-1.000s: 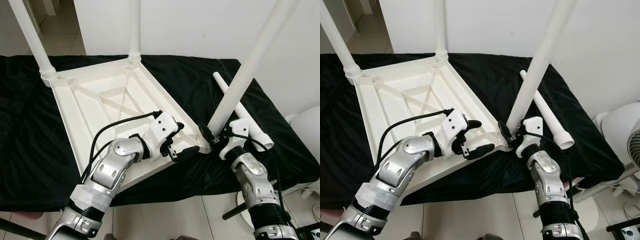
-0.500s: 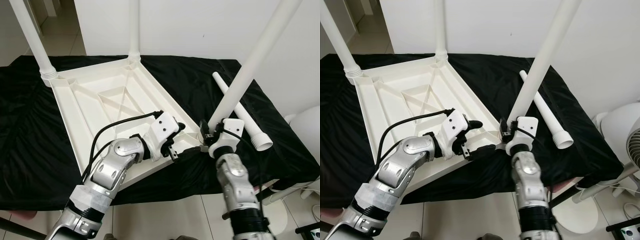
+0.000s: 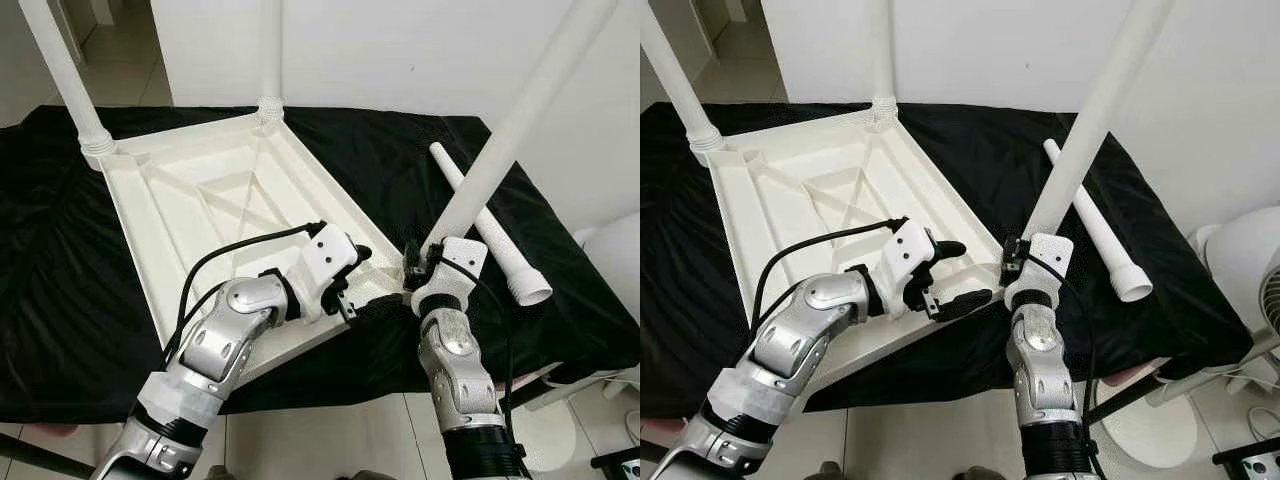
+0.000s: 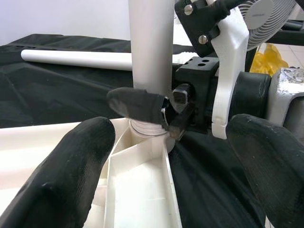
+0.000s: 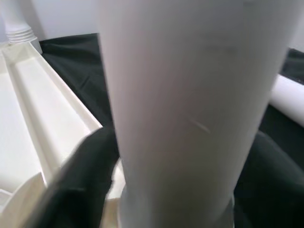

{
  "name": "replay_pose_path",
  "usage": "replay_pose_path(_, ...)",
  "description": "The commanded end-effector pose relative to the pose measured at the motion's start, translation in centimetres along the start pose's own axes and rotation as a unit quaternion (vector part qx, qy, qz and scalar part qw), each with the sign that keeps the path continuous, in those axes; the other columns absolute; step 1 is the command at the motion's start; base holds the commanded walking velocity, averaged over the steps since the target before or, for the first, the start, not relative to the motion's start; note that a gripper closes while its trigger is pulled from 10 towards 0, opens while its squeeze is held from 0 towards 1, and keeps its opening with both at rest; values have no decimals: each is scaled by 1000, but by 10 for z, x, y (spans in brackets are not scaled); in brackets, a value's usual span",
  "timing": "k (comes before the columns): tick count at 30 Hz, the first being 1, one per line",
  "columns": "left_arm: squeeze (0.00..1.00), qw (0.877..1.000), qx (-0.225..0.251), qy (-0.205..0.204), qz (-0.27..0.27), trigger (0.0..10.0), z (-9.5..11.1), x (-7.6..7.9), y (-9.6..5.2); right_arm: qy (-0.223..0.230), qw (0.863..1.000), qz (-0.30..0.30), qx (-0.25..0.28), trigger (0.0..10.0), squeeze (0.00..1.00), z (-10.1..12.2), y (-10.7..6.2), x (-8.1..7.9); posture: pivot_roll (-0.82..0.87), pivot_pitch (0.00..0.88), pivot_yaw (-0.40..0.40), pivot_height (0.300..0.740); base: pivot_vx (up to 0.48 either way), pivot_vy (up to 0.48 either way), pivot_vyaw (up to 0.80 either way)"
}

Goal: Building children table

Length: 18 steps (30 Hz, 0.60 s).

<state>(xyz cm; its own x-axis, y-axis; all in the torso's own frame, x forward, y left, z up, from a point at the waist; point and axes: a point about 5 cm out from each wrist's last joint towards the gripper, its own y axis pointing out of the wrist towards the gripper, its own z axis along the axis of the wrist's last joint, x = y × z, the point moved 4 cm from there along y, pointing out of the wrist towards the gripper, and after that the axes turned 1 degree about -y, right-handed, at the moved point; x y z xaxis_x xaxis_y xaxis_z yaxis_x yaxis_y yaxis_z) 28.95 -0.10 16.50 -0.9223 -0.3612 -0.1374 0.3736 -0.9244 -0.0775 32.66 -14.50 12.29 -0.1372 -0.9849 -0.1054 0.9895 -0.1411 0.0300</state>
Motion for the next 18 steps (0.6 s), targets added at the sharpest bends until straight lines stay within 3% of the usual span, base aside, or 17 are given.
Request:
replay_pose_path(1,0,1000,-4,-5,-2,10000,-2,3,2,32,999,2,-9,10000,1000,-4,-5,-7,21,0,-54,740,0,0,0)
replay_pose_path(5,0,1000,-3,-5,-3,10000,-1,3,2,24,999,30,17,10000,1000,6,-4,-1,19,0,-57,740,0,0,0)
replay_pose_path(13,0,1000,-3,-4,-4,10000,-1,3,3,6,997,74,18,10000,1000,9,-3,5,18,0,-59,740,0,0,0)
replay_pose_path(14,0,1000,-2,-4,-4,10000,-1,4,4,-4,995,98,17,10000,0,9,-1,10,19,0,-59,740,0,0,0)
replay_pose_path(18,0,1000,-2,-4,-6,10000,-1,4,4,-30,990,140,12,10000,0,8,4,21,18,0,-58,740,0,0,0)
